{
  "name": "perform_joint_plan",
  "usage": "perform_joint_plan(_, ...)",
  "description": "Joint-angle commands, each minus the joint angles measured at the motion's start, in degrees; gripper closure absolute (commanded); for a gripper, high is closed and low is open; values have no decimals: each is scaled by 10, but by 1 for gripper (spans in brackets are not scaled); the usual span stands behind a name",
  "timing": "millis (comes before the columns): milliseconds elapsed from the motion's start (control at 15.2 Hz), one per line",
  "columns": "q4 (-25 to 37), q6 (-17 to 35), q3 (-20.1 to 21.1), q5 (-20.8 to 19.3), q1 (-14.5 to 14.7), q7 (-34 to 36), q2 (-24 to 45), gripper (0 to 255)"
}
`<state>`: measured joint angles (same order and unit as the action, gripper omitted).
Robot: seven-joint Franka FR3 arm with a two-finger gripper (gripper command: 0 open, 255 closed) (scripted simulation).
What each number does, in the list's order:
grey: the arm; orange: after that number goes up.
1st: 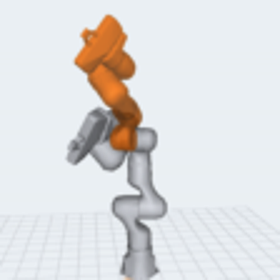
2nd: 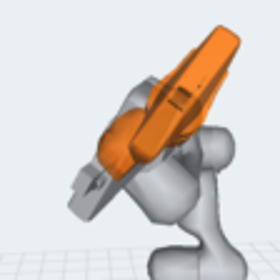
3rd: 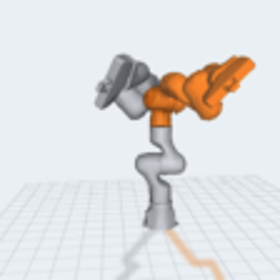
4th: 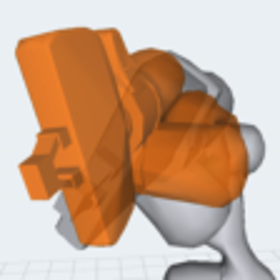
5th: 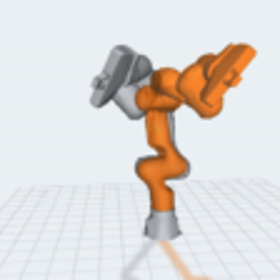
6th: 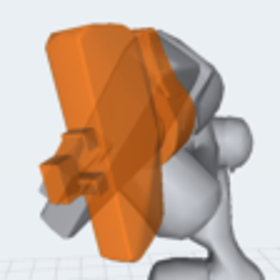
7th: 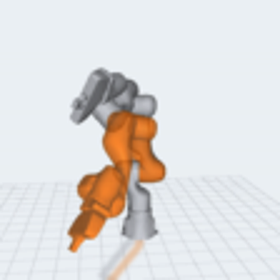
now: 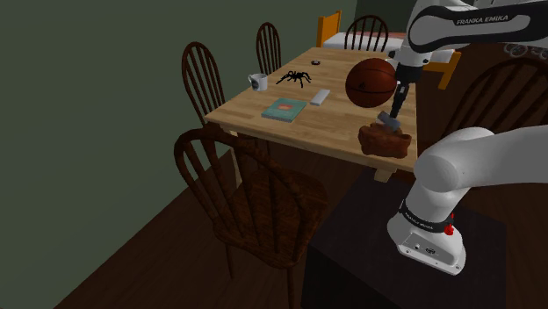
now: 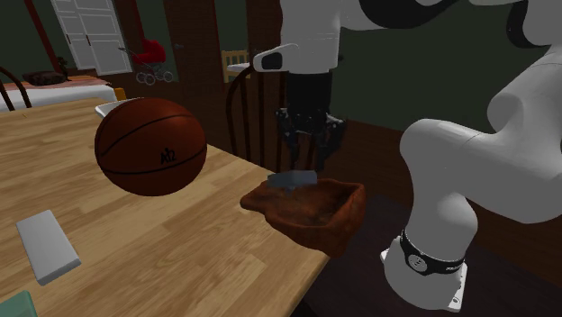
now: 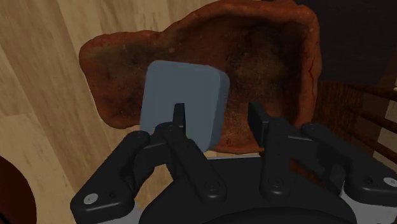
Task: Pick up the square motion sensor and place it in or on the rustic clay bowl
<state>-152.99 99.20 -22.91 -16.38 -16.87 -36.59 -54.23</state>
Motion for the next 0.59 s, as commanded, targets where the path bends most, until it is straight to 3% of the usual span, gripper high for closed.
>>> perform_joint_plan(0, 0, 0, 0, 0, 0, 0, 0, 0)
perform_joint_plan(264, 0, 0, 0, 0, 0, 0, 0, 0)
perform_joint_plan(528, 76, -67, 17, 18, 9, -3, 8, 0)
